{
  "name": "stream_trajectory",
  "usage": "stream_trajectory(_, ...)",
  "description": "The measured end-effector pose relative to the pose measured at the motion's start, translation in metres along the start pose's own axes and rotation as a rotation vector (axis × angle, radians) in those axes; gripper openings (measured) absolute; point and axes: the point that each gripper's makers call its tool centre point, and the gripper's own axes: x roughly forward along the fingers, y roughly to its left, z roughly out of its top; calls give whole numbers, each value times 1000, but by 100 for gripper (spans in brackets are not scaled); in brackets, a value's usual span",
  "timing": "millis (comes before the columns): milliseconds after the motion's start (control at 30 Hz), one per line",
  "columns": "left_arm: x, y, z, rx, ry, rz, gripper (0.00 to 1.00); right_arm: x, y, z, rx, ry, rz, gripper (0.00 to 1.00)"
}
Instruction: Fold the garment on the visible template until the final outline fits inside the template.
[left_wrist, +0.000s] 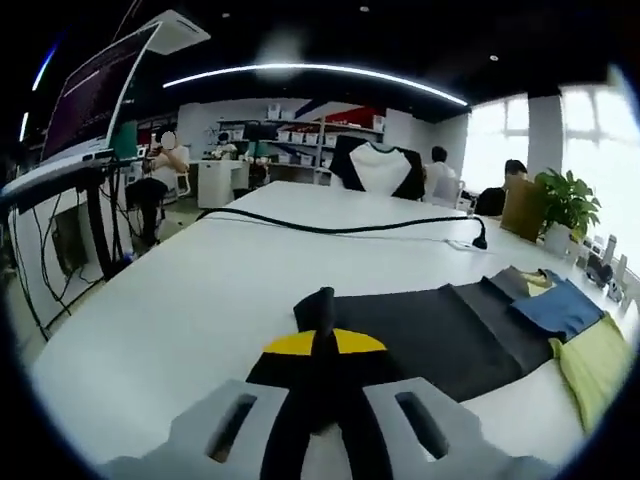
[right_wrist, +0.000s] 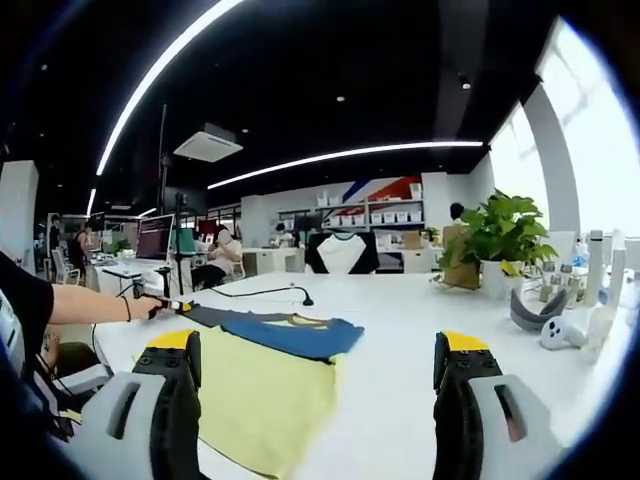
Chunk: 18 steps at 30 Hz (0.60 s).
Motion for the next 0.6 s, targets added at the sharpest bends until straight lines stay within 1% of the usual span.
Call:
stream_trajectory(167,-1,-3,-2,55,2,7,3,-1,-1,0,2,-2,-5,100)
stream_trajectory(233,-3,-3,-2,53,8,9,3,-2,-2,0,3,-2,-9,100)
stream_trajectory(267,-4,-3,0,18,2,6,3,-2,-2,0,1,0,-10,100)
stream_trajectory(300,-3,-6,3,-22,-20,-9,3,-3,-2,0,1,-1,-10,100)
stream_trajectory(367,-4,-2,4,-22,-15,5,3,-4,-2,2,4,-11,-11,100)
stream_trajectory(467,-6,-4,4,-31,-12,12,3,-4,-2,0,0,-4,-10,100)
stream_trajectory(500,-7,-1,3,-54,-11,33,3,-3,-4,-1,4,-3,-11,100)
stream_trajectory(533,-8,-3,3,-118,-12,24,3,-2,-6,-2,11,-1,-15,100)
stream_trajectory(567,-8,-2,6,-139,-20,26,3,-2,-6,-3,10,1,-17,100)
stream_trajectory(600,-9,-1,7,-118,-19,31,3,-1,-7,-4,6,8,-21,100)
